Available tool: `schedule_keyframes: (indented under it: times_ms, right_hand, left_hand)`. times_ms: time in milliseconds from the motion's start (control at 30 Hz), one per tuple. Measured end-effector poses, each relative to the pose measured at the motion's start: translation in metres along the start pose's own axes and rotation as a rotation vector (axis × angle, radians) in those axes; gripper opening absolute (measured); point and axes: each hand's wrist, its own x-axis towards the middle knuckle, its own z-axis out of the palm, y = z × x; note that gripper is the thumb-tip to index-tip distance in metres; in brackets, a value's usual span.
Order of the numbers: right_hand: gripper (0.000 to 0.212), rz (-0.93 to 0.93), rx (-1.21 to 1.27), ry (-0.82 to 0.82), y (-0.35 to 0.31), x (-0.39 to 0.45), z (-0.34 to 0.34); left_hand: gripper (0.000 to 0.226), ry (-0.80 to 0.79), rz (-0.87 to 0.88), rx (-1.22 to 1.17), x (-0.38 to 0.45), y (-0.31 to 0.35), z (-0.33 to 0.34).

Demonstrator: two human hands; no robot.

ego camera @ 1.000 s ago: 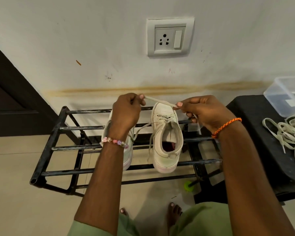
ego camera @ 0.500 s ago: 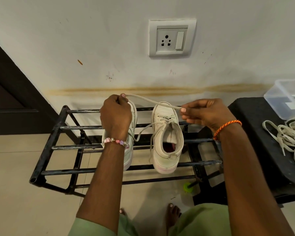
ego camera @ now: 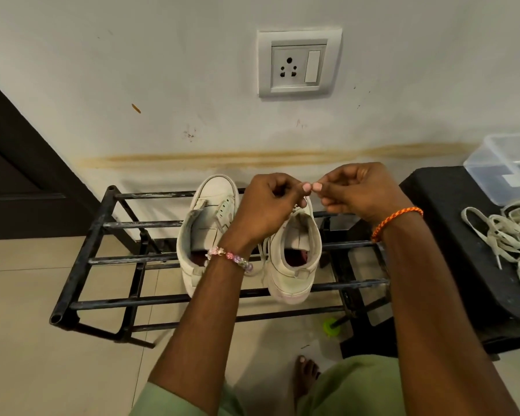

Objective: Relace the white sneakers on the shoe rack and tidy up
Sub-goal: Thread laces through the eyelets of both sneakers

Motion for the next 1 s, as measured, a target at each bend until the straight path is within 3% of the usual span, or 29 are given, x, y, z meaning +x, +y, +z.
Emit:
schedule_keyframes:
  times_ms: [67,133,200,267,433,533,700,1000]
  right_hand:
    - [0.010,0.021,-0.036,-0.014,0.003,0.001,0.003]
    - [0.014,0.088,-0.247,-0.067,0.011,0.003,0.008]
    - [0.014,0.124,-0.462,-0.136,0.017,0.003,0.013]
    - [0.015,0.123,-0.497,-0.154,0.019,0.004,0.017]
    - [0.002,0.258,-0.271,-0.110,0.020,0.009,0.016]
    - [0.013,0.403,-0.069,-0.079,0.023,0.011,0.012]
    - [0.019,0.487,0.042,-0.103,0.030,0.011,0.009]
    - [0.011,0.615,0.121,-0.126,0.029,0.011,0.003]
  left_hand:
    - [0.012,0.050,-0.031,0.022,0.001,-0.002,0.001]
    - [0.011,0.113,-0.094,0.115,0.002,-0.007,0.003]
    - [0.013,0.118,-0.138,0.242,-0.001,-0.010,0.004]
    - [0.014,0.093,-0.136,0.364,-0.005,-0.011,0.008]
    - [0.021,0.132,-0.099,0.583,-0.013,-0.009,0.017]
    - [0.019,0.130,-0.105,0.572,-0.012,-0.011,0.016]
    - [0.017,0.101,-0.122,0.541,-0.010,-0.014,0.020]
    - [0.017,0.108,-0.128,0.435,-0.010,-0.017,0.022]
